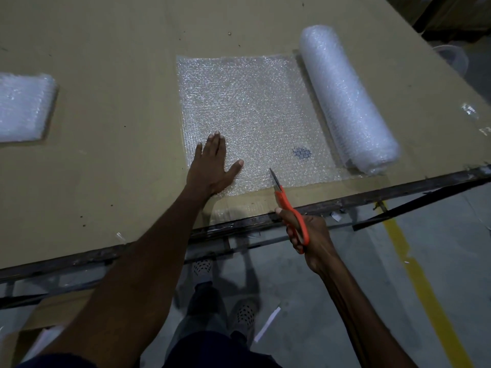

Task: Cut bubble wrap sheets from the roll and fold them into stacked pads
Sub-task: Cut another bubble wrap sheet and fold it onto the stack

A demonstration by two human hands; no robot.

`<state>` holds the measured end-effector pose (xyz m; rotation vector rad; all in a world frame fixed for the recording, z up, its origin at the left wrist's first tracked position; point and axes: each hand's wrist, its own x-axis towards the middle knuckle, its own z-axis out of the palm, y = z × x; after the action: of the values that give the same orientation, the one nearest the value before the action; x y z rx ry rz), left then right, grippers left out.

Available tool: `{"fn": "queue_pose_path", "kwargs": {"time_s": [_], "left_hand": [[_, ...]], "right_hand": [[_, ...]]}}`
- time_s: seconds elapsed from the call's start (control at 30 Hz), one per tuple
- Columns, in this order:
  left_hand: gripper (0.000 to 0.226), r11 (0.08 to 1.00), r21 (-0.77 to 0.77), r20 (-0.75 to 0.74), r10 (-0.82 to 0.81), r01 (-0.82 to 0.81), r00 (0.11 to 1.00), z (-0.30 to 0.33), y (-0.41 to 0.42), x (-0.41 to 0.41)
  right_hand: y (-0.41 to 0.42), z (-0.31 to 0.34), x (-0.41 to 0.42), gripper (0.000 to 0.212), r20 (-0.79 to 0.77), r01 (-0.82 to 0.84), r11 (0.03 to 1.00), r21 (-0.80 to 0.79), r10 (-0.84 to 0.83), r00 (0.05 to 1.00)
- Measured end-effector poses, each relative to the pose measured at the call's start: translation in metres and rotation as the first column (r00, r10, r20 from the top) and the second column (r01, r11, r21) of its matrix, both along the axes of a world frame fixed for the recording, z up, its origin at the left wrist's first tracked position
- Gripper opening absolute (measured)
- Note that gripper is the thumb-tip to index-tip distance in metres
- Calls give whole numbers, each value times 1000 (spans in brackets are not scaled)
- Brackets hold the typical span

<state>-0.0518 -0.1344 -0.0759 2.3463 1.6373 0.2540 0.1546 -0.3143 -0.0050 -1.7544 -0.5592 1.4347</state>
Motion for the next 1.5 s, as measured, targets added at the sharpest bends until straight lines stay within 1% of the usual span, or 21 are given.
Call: {"fn": "queue_pose_path", "kwargs": {"time_s": [0.1,0.2,0.4,0.57,0.73,0.93,1.1,1.27,1.5], "left_hand": [[90,1000,5,-5,-2,2,1000,-1,0,-1],[89,1000,15,-5,-7,7,1000,-2,1,-1],[91,1000,14,5,-8,8,1000,-3,0,-1],[92,1000,22,3,-9,9,1000,-2,1,-1],[90,1000,22,2,-11,11,1000,-2,1,-1],[90,1000,18,-2,-9,9,1000,-3,1,-1],[89,1000,31,2,-7,7,1000,-3,0,-1],[89,1000,23,2,-8,8,1000,-2,0,-1],[91,1000,26,-3,-6,6,1000,-5,1,-1]], "right_hand": [[1,2,0,32,11,-11,1000,-19,11,1000],[6,4,-2,38,14,13,999,-31,-12,1000],[7,1,-5,34,17,20,1000,-21,-19,1000],[15,7,-5,42,34,0,1000,-28,1,999],[17,4,-5,39,51,0,1000,-22,2,999],[24,7,-7,44,48,-2,1000,-27,3,999],[24,6,-6,39,56,-7,1000,-8,7,998],[30,10,-8,42,49,5,1000,-23,-4,999],[32,7,-11,38,47,17,1000,-14,-16,999]]}}
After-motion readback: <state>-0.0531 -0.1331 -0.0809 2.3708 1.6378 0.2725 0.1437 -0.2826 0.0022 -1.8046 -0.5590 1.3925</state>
